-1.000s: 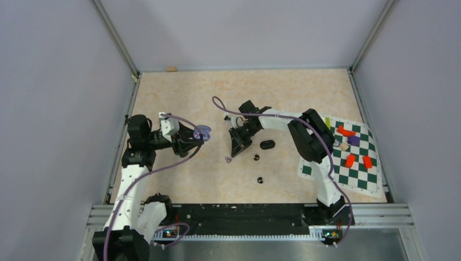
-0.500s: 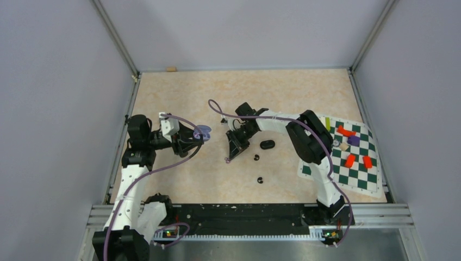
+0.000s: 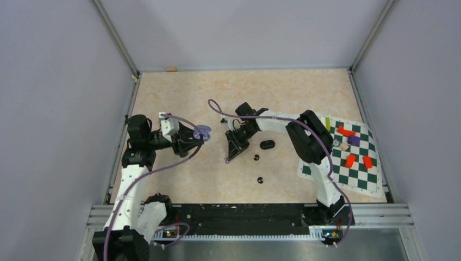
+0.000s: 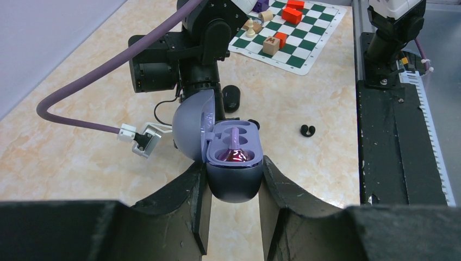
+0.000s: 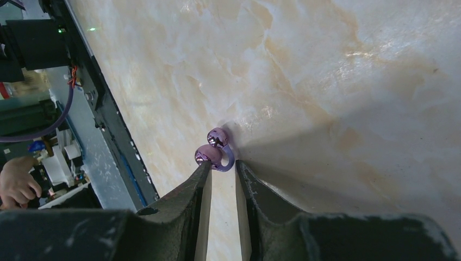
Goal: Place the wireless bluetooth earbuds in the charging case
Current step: Pick up the earbud from the center of the board.
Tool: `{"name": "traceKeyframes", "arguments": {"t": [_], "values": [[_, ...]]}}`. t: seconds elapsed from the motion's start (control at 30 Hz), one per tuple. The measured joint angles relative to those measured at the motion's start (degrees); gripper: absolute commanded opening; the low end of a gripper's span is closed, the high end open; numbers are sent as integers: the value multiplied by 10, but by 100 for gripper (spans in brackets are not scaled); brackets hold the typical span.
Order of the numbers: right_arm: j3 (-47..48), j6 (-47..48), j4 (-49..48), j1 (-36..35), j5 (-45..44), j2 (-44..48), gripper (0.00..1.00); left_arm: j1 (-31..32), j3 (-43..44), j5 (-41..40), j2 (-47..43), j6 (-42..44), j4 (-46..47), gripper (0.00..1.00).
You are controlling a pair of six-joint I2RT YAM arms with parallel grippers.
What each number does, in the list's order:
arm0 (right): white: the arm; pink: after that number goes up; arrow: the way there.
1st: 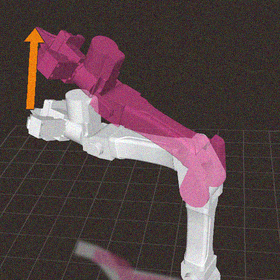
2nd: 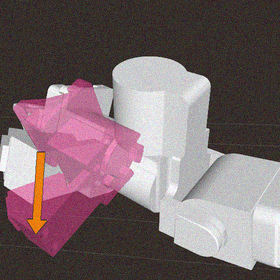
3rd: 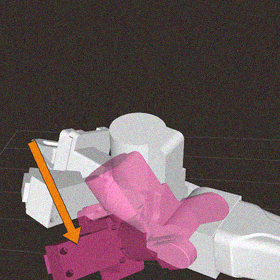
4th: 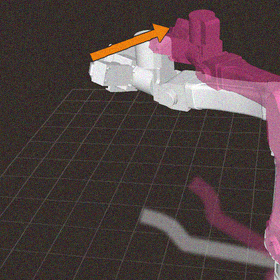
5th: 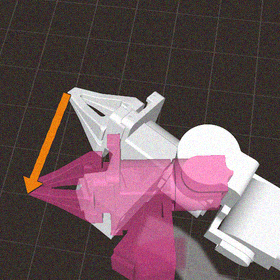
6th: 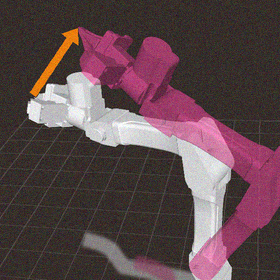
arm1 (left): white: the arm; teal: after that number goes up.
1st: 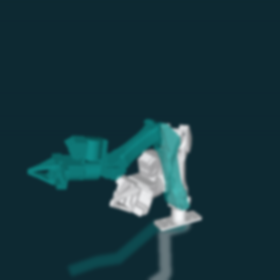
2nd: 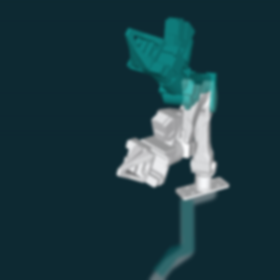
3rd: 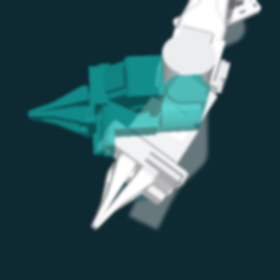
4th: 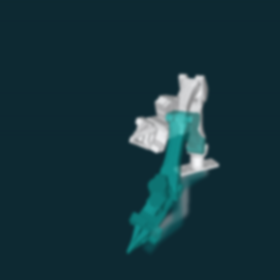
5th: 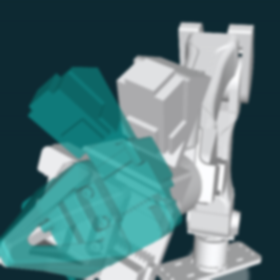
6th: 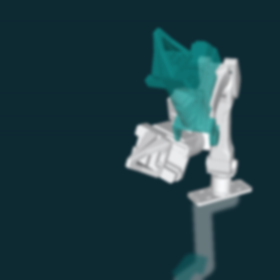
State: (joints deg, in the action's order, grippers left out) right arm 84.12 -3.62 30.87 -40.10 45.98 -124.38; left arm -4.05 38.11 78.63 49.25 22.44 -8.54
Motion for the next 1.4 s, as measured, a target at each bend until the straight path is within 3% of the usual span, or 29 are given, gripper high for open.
{"name": "traceKeyframes", "arguments": {"t": [0.4, 1.03, 1.4], "values": [[0, 1, 0, -5, -2, 0, 19, 0, 0, 0, 0, 0, 0, 0], [-14, -41, -34, -7, 19, 0, 23, 0, 0, 0, 0, 0, 0, 0], [-40, -85, -86, -7, 48, -4, 8, 0, -2, 0, 0, 0, 0, 0]]}}
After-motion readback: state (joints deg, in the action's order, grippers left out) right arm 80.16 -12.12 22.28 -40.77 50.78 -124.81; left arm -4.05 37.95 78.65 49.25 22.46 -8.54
